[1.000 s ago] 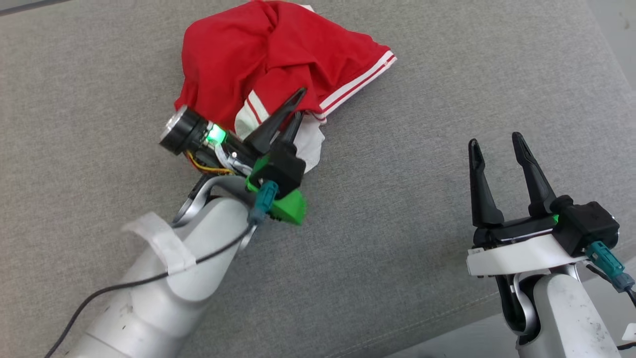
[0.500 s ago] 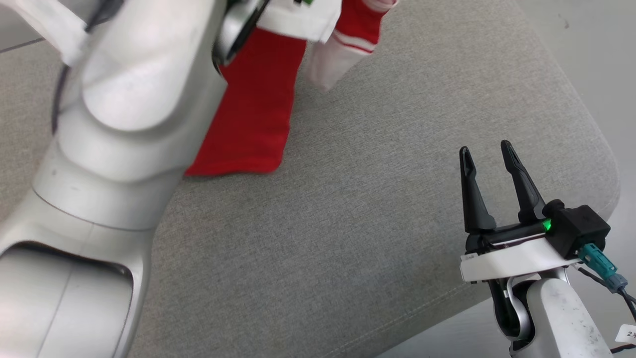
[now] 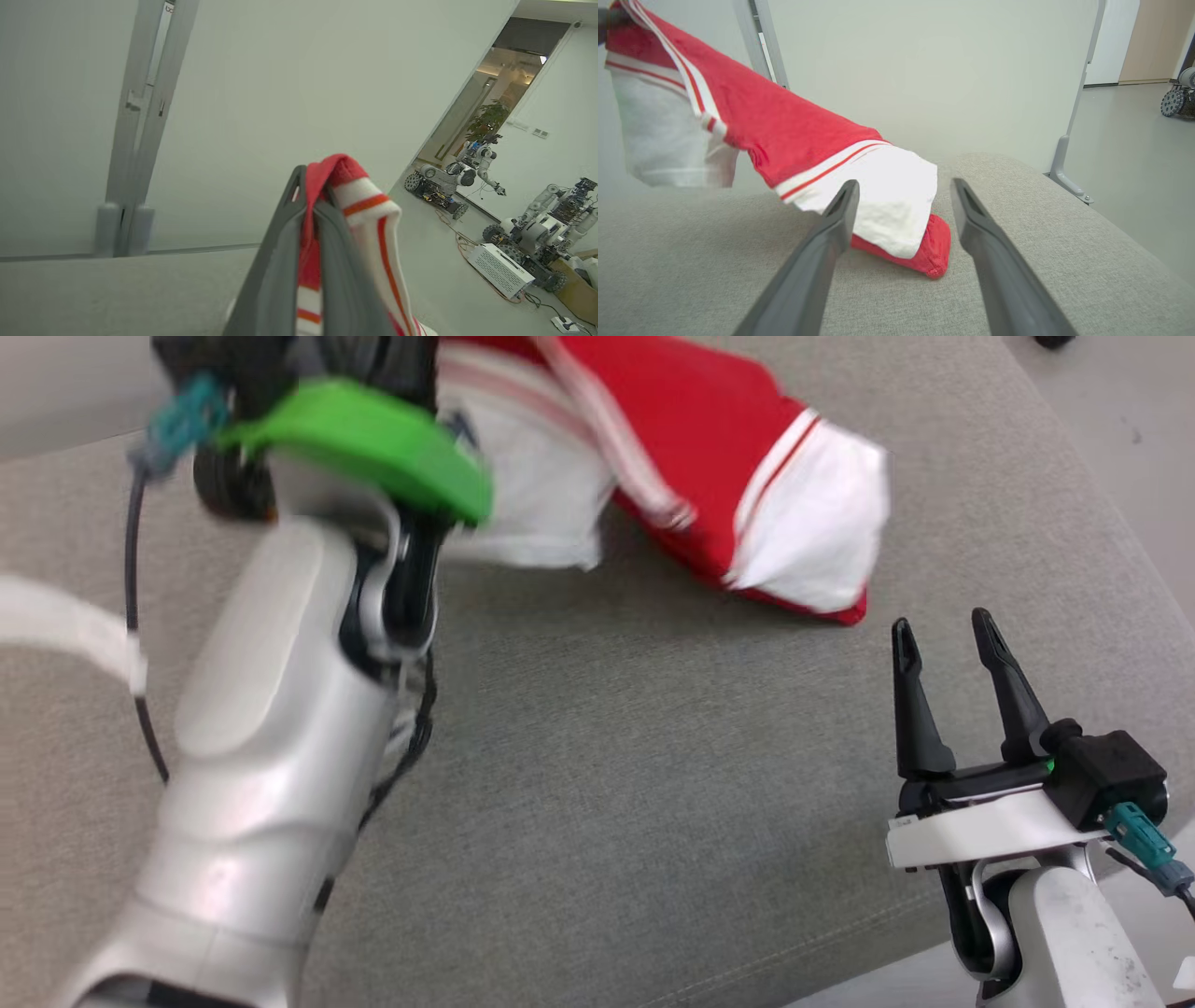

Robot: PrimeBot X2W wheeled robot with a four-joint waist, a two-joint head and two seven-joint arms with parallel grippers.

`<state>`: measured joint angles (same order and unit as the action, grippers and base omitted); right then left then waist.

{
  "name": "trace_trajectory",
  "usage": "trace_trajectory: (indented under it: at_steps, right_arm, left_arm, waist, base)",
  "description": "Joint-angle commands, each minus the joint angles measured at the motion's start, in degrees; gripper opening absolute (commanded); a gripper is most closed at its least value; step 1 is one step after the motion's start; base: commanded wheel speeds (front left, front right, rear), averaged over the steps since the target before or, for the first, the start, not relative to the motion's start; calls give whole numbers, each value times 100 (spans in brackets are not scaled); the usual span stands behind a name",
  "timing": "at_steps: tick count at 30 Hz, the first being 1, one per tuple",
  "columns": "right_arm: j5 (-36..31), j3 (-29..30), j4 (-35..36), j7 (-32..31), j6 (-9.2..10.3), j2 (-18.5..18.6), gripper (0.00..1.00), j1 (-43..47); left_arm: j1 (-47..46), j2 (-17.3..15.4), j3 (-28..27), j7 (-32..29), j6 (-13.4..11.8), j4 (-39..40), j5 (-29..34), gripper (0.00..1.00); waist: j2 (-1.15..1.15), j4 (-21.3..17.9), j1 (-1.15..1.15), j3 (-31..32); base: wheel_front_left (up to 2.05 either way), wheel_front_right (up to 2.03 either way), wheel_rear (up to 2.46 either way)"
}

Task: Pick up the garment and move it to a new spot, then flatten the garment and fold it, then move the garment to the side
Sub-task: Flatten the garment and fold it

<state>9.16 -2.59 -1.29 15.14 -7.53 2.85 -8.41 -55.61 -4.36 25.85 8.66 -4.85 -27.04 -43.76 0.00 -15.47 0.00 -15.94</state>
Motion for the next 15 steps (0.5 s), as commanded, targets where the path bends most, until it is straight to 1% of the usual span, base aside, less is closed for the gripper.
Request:
trace_trajectory:
  at_steps: [1,4,6,8,12,15]
  right_arm:
    - [-62,17,7,1,8,7,100,59]
    - [-122,25,16,1,8,9,100,57]
    - [-146,39,32,1,8,9,100,57]
    - [-183,59,42,1,8,9,100,77]
    - [-249,76,9,1,8,8,100,123]
    - [-310,95,1,1,8,9,100,161]
  left_arm:
    - [559,-148,-110,115,-41,-43,-158,0]
    - [1575,-392,-354,380,-93,-106,-334,0]
    - [2131,-495,-571,498,-109,-132,-480,0]
    - [2570,-639,-779,581,-117,-127,-498,0]
    - [3162,-829,-1213,652,-111,-105,-481,0]
    - [3361,-956,-1501,659,-71,-14,-269,0]
  waist:
    - [0,306,0,121]
    - [0,440,0,129]
    - [0,507,0,121]
    - [0,566,0,111]
    - [0,683,0,114]
    - [0,767,0,141]
  base:
    - [0,0,0]
    - [0,0,0]
    - [0,0,0]
    - [0,0,0]
    - [0,0,0]
    - [0,0,0]
